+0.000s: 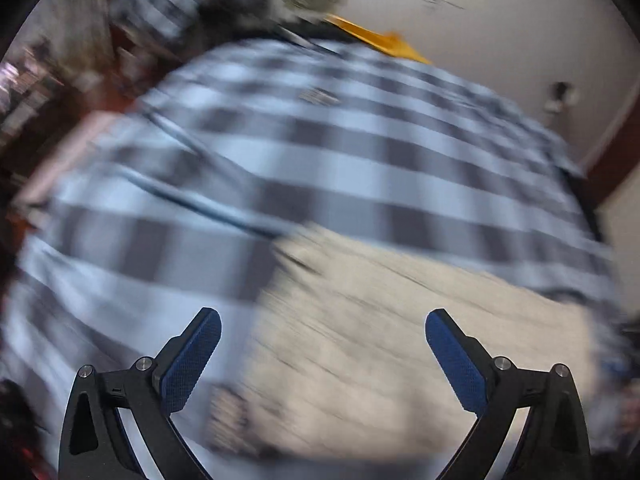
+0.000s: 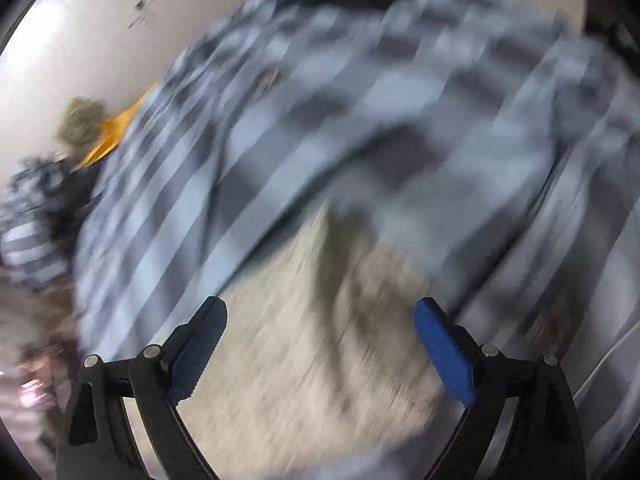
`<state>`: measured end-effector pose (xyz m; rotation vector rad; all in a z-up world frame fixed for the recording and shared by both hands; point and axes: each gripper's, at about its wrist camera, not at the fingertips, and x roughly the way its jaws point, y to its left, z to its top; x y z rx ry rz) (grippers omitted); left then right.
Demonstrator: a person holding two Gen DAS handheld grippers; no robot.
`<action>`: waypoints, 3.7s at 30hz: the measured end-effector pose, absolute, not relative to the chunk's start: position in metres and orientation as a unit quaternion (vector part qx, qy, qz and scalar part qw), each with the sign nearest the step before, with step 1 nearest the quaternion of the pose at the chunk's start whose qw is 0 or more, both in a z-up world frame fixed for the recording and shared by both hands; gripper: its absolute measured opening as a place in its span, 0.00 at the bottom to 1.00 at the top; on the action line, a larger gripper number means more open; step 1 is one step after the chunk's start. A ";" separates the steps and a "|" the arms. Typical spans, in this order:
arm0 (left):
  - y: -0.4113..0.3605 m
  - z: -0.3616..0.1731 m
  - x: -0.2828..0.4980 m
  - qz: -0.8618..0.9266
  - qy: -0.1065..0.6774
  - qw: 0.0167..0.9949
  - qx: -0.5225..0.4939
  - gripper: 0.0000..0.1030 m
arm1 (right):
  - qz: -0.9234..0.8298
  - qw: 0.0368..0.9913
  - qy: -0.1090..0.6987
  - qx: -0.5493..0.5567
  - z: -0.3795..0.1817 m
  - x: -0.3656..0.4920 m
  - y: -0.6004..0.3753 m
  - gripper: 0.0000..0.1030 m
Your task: Fold small clothes
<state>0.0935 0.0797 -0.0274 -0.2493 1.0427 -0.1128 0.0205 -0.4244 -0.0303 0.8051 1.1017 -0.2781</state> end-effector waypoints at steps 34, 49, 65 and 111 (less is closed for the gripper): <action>-0.052 -0.083 0.082 -0.179 0.535 0.824 0.046 1.00 | 0.003 0.823 0.562 0.085 -0.051 0.039 -0.286 0.98; 0.030 -0.073 0.087 0.030 0.546 0.836 0.046 1.00 | -0.209 0.798 0.524 0.211 -0.051 0.031 -0.400 0.99; 0.021 -0.005 0.044 -0.059 0.441 0.895 0.034 1.00 | -0.084 0.797 0.501 0.326 -0.039 0.002 -0.377 0.99; 0.052 -0.027 0.053 -0.037 0.511 0.859 -0.007 1.00 | -0.152 0.725 0.475 0.475 -0.059 0.009 -0.408 0.18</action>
